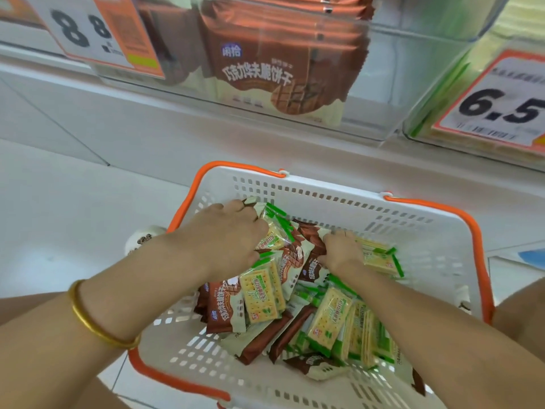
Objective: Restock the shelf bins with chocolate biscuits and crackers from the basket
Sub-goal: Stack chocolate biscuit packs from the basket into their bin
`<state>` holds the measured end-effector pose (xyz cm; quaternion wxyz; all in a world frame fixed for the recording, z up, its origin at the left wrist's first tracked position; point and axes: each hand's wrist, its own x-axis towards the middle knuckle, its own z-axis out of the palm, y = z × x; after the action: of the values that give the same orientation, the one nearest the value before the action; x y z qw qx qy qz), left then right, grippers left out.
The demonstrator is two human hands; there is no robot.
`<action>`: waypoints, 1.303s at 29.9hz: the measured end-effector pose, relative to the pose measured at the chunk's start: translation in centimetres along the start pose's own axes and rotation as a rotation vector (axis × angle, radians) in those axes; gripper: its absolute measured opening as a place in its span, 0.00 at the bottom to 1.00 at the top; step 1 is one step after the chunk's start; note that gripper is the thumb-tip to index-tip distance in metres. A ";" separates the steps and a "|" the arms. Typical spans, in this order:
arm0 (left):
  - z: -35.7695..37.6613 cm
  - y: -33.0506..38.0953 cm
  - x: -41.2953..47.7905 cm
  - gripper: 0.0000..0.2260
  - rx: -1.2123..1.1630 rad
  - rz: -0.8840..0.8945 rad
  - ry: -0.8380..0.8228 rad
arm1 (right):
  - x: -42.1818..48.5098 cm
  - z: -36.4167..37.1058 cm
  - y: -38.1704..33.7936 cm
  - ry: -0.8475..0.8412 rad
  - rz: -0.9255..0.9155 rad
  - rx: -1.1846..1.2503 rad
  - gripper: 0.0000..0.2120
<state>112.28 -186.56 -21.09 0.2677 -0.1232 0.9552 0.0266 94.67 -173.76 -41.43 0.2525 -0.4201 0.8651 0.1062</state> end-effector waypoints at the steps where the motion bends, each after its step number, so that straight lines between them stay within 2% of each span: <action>1: 0.0 -0.1 0.0 0.19 -0.003 -0.001 0.000 | -0.2 -0.3 0.1 -0.034 -0.020 0.038 0.19; 4: -0.3 -0.2 0.0 0.19 -0.030 -0.010 0.008 | -1.4 -2.6 0.5 -0.085 -0.087 0.121 0.15; 9: -1.8 -0.8 -0.6 0.16 -0.123 -0.066 0.058 | -5.2 -11.0 0.0 -0.108 -0.153 0.173 0.19; 11: -2.4 -1.1 -1.0 0.16 -0.166 -0.081 0.093 | -7.5 -14.5 -0.5 -0.101 -0.188 0.326 0.17; 14: -3.6 -1.6 -2.0 0.20 -0.307 -0.088 0.145 | -10.9 -18.5 -2.0 -0.038 -0.301 0.637 0.15; 16: -4.7 -2.1 -2.8 0.22 -0.446 -0.087 0.187 | -13.0 -20.4 -3.4 0.009 -0.379 0.843 0.16; 18: -6.0 -2.7 -4.0 0.19 -0.614 -0.090 0.256 | -14.6 -21.9 -4.9 0.070 -0.469 1.002 0.20; 21: -7.7 -4.5 -6.4 0.09 -0.834 -0.100 0.501 | -16.3 -24.6 -7.2 0.105 -0.583 1.116 0.21; 23: -8.4 -6.0 -7.6 0.09 -0.961 -0.114 0.724 | -17.0 -26.9 -8.6 0.158 -0.635 1.127 0.18; 25: -8.9 -7.2 -8.4 0.12 -0.987 -0.140 1.026 | -17.2 -29.3 -10.1 0.360 -0.674 1.062 0.18; 28: -9.3 -8.1 -8.9 0.23 -0.735 -0.238 1.503 | -17.0 -32.6 -12.5 0.719 -0.695 0.976 0.18; 30: -9.2 -8.5 -9.1 0.23 -0.574 -0.359 1.622 | -16.1 -34.1 -14.2 0.856 -0.704 0.997 0.16; 32: -9.0 -8.9 -8.8 0.21 -0.493 -0.408 1.569 | -14.5 -34.8 -15.9 0.945 -0.676 0.961 0.15; 34: -8.3 -9.2 -7.9 0.19 -0.426 -0.421 1.444 | -12.9 -34.7 -17.5 0.999 -0.606 0.834 0.16; 37: -7.5 -9.1 -6.8 0.21 -0.338 -0.431 1.259 | -11.3 -34.0 -18.9 1.058 -0.490 0.558 0.16; 39: -7.4 -9.0 -6.4 0.23 -0.288 -0.458 1.192 | -10.8 -34.3 -19.1 1.094 -0.457 0.471 0.17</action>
<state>116.12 -194.67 -11.31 -0.3282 -0.3518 0.8763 0.0236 103.25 -192.03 -6.05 -0.1237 -0.5209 0.7576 -0.3734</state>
